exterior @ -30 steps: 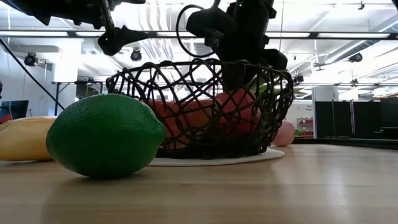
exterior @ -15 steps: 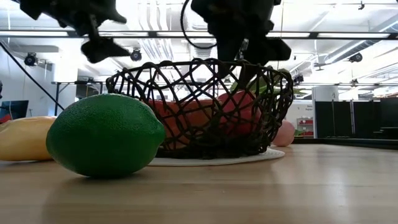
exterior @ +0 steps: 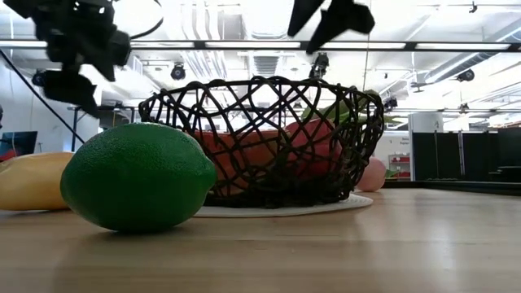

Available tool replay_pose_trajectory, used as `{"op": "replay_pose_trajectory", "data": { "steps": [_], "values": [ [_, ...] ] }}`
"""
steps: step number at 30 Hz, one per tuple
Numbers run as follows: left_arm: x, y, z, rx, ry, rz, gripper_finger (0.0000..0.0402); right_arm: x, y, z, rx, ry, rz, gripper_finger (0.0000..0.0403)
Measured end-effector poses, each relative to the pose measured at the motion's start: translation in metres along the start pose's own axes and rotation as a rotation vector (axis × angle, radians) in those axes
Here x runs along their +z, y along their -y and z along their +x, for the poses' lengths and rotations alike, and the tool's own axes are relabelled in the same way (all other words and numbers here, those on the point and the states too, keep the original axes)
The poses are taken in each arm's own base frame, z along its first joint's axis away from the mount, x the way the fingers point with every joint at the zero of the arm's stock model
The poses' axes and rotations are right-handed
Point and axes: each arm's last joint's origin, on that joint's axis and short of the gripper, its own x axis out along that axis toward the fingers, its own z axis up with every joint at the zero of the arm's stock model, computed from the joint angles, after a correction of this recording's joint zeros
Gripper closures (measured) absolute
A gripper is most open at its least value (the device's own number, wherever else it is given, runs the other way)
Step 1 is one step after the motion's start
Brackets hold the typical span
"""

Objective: Build produce basket
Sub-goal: Put the yellow mango into the wire basket

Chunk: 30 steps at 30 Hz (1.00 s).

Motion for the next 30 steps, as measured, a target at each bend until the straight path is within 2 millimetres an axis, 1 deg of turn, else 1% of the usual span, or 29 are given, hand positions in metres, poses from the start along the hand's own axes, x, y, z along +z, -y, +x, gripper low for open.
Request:
{"op": "replay_pose_trajectory", "data": {
  "steps": [4, 8, 15, 18, 22, 25, 30],
  "values": [
    [-0.012, 0.004, 0.002, 0.031, -0.072, -0.115, 0.0041, 0.008, 0.008, -0.021, -0.063, 0.161, -0.010, 0.0183],
    [-0.026, 0.013, 0.005, 0.040, -0.133, -0.210, 0.0041, 0.011, 0.011, -0.031, -0.072, 0.206, -0.097, 0.0184],
    [-0.063, 0.034, 0.022, 0.149, -0.221, -0.292, 0.0041, 0.012, 0.010, -0.030, -0.089, 0.210, -0.225, 0.0184],
    [-0.080, 0.044, 0.035, 0.199, -0.195, -0.327, 0.0041, 0.012, 0.010, -0.029, -0.098, 0.210, -0.272, 0.0184],
    [-0.098, 0.057, 0.058, 0.236, -0.111, -0.356, 0.0041, 0.012, 0.010, -0.029, -0.107, 0.210, -0.321, 0.0184],
    [-0.103, 0.069, 0.072, 0.257, -0.095, -0.368, 0.0041, 0.011, 0.010, -0.029, -0.109, 0.209, -0.335, 0.0184],
    [-0.102, 0.091, 0.088, 0.296, -0.081, -0.404, 0.0041, 0.011, 0.011, -0.029, -0.110, 0.208, -0.335, 0.0184]
  ]
}}
